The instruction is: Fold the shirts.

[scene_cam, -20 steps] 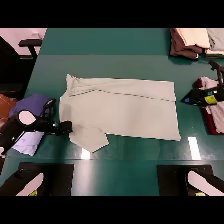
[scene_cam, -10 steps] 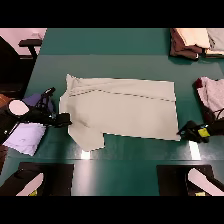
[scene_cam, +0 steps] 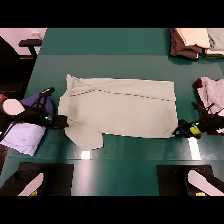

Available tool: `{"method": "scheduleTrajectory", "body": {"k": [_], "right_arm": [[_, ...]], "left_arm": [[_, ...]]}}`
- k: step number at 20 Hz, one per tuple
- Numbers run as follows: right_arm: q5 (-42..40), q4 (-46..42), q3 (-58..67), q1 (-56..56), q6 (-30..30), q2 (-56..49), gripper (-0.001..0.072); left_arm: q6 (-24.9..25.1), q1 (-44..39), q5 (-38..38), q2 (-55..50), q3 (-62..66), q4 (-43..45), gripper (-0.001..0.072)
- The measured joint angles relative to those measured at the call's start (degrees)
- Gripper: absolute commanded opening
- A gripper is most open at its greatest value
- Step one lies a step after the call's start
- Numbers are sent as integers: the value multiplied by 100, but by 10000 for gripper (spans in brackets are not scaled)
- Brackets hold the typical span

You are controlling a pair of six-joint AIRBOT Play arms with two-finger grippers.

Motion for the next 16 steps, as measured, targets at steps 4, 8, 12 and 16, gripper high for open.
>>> {"method": "scheduleTrajectory", "body": {"k": [4, 8, 12, 16], "right_arm": [[675, -546, 286, 168, 35, 852, 14], [1130, -1023, 726, 214, 210, 1585, 13], [1008, -1134, 1403, 306, 275, 1322, 13], [514, -1178, 2365, 706, 282, 125, 14]], "left_arm": [[-212, 0, -896, 861, 72, 177, 22], [-326, -2, -1554, 1259, 260, 92, 22], [-258, -4, -1014, 960, 461, 201, 22], [35, -4, -164, -243, 968, 302, 23]]}}
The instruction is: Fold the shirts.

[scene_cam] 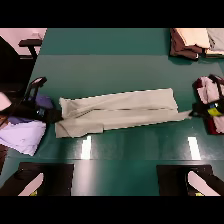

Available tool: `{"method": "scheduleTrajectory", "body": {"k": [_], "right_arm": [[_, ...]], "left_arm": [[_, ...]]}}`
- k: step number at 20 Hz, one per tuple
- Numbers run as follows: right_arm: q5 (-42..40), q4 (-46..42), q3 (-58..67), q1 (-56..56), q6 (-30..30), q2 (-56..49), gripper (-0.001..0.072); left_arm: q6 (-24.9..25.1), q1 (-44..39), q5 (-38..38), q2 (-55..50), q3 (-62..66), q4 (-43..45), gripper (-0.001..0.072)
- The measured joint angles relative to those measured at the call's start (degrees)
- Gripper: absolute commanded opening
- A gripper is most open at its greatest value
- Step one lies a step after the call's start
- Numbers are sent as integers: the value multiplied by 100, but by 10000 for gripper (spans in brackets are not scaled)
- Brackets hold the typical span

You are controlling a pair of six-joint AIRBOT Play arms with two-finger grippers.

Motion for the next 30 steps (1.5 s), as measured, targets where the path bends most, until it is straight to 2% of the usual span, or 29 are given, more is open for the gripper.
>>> {"method": "scheduleTrajectory", "body": {"k": [6, 7, 8, 9, 13, 15, 16, 17, 18, 25, 26, 29, 30], "right_arm": [[-404, 179, 1611, 352, 0, -2057, 21], [-428, 334, 1853, 337, 2, -2343, 130], [-457, 501, 2065, 302, -2, -2588, 326], [-483, 680, 2282, 245, -50, -2817, 393], [-487, 1388, 2828, -76, -334, -3309, 399], [-380, 1567, 2839, -319, -507, -3357, 560], [-289, 1611, 2791, -461, -570, -3366, 567], [-221, 1637, 2702, -627, -625, -3377, 568], [-168, 1679, 2592, -774, -680, -3390, 567], [-7, 2015, 1891, -1178, -1128, -3755, 554], [-7, 2149, 1856, -1115, -1174, -3849, 537], [61, 2487, 1862, -826, -1255, -4138, 351], [66, 2527, 1891, -715, -1290, -4214, 123]], "left_arm": [[302, 0, 1147, -1910, 988, 79, 26], [317, 0, 1322, -2107, 1091, 85, 201], [334, 0, 1458, -2229, 1165, 101, 530], [337, 2, 1613, -2332, 1235, 96, 608], [345, 2, 1709, -2498, 1545, 81, 608], [348, 4, 1558, -2524, 1722, 50, 606], [350, 4, 1475, -2533, 1784, -11, 561], [350, 4, 1434, -2538, 1823, -103, 249], [352, 4, 1399, -2542, 1853, -192, 24], [494, -214, 1563, -2562, 1917, -870, 33], [503, -317, 1659, -2566, 1919, -907, 33], [437, -717, 2022, -2588, 1919, -986, 32], [376, -863, 2155, -2621, 1919, -994, 32]]}}
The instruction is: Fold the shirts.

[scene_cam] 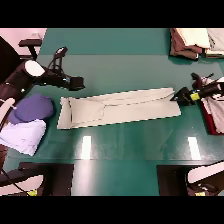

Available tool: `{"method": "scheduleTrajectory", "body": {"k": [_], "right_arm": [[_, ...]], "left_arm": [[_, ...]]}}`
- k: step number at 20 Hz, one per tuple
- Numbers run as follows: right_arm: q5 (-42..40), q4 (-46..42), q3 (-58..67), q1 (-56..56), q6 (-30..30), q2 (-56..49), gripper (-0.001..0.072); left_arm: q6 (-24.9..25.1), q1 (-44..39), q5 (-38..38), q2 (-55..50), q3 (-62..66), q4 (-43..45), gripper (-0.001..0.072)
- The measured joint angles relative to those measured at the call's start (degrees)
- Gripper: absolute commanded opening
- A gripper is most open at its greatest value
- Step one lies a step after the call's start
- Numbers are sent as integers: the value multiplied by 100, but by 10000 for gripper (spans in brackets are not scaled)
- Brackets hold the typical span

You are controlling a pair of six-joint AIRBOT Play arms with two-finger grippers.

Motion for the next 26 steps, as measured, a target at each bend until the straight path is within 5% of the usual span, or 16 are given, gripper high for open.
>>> {"method": "scheduleTrajectory", "body": {"k": [1, 12, 26], "right_arm": [[-24, -28, 31, 111, -37, -68, 14], [37, 275, 1019, 828, 107, 1322, 14], [-160, 1598, 2011, 2586, 302, 2061, 14]], "left_arm": [[-52, -131, 118, -35, 2, -9, 24], [-334, -1473, 785, -1582, 632, -452, 24], [-365, -2068, 306, -2997, 1991, -389, 23]]}}
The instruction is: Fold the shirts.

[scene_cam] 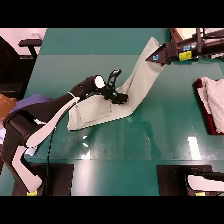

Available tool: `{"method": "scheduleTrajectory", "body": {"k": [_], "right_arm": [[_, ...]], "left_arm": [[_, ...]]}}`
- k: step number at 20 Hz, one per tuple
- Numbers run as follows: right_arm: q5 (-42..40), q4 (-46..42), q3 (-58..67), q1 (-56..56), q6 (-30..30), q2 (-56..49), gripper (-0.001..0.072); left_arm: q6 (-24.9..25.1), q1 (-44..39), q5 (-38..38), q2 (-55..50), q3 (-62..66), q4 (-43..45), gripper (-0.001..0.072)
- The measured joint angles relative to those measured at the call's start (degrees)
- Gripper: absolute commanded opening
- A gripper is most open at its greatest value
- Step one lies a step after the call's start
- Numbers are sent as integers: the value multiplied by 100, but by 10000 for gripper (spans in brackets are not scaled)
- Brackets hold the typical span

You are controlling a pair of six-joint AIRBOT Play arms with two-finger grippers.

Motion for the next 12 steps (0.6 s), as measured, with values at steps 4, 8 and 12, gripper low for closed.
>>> {"method": "scheduleTrajectory", "body": {"k": [4, 8, 12], "right_arm": [[-138, 35, 35, 358, 9, 4, 14], [-422, 203, 44, 1130, -79, -129, 14], [-1143, 568, 46, 2444, -389, -634, 613]], "left_arm": [[2, 514, -492, 481, 219, 308, 23], [13, 1512, -949, 1663, 286, 942, 24], [17, 2583, -1172, 2924, 302, 1451, 24]]}}
